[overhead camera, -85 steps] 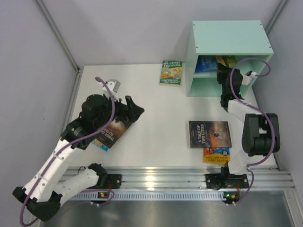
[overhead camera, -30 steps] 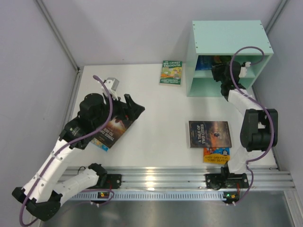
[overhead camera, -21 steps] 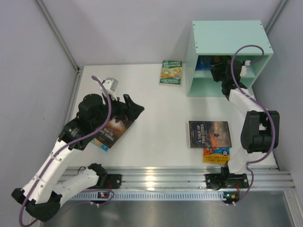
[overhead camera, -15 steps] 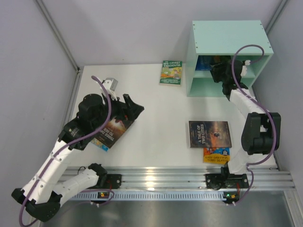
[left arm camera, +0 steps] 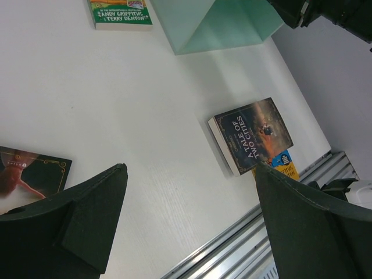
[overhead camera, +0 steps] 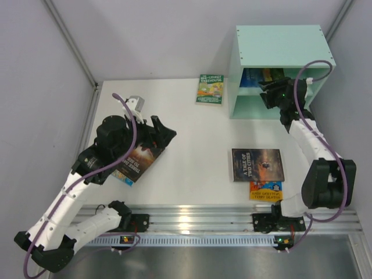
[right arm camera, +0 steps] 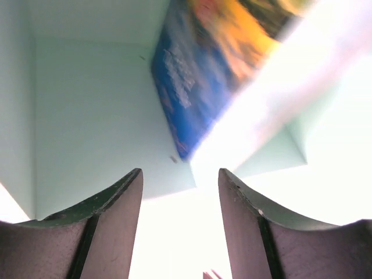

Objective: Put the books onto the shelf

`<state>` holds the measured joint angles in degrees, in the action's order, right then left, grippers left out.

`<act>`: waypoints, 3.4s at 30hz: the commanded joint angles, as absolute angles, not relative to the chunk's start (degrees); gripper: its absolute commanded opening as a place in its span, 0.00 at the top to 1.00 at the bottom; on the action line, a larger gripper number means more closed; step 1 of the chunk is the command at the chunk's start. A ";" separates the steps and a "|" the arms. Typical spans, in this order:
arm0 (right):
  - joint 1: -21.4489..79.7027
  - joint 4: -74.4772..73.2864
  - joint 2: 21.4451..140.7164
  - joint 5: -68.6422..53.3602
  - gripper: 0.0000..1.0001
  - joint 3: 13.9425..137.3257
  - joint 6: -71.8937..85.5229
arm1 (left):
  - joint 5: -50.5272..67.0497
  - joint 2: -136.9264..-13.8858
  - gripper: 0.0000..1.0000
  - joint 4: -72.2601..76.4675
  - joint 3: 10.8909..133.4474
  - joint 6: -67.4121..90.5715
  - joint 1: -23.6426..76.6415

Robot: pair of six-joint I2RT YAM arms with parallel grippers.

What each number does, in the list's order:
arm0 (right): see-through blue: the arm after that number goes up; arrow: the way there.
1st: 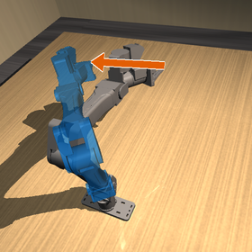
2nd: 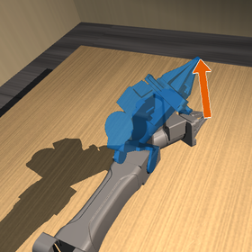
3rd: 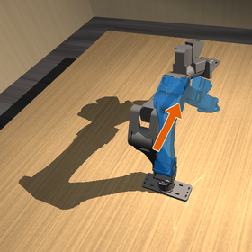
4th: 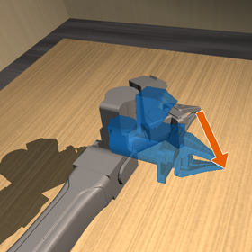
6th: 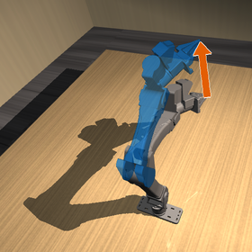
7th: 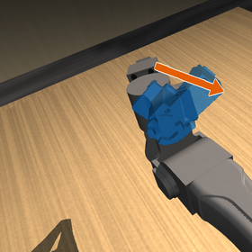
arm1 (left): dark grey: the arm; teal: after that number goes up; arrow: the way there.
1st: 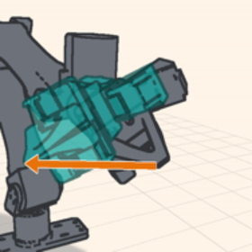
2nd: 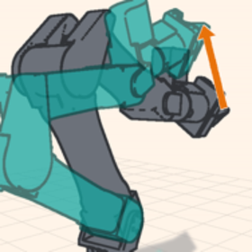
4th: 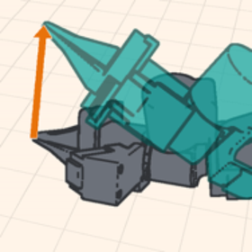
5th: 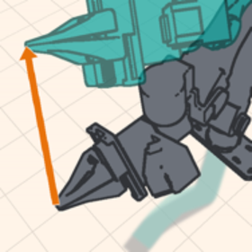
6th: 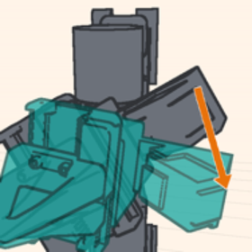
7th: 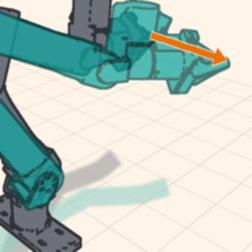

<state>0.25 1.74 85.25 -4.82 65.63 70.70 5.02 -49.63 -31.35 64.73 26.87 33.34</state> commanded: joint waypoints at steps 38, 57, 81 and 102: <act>-27.51 -19.43 63.54 -22.41 0.41 30.15 30.85 | 26.63 -86.03 0.11 2.02 53.26 40.25 41.92; -27.25 -13.45 69.25 -27.51 0.67 28.12 26.19 | 31.20 -111.26 0.14 22.93 59.15 50.44 44.82; -27.25 -10.46 71.45 -28.92 0.67 27.07 29.62 | 28.83 -121.02 0.20 34.53 58.89 61.61 46.05; -26.72 -21.08 64.78 -25.32 0.11 36.82 39.11 | 28.92 -115.05 1.00 48.25 52.91 83.83 43.24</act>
<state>-27.46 -17.47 68.66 -27.27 32.86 36.01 30.35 -119.48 41.93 53.60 77.82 43.99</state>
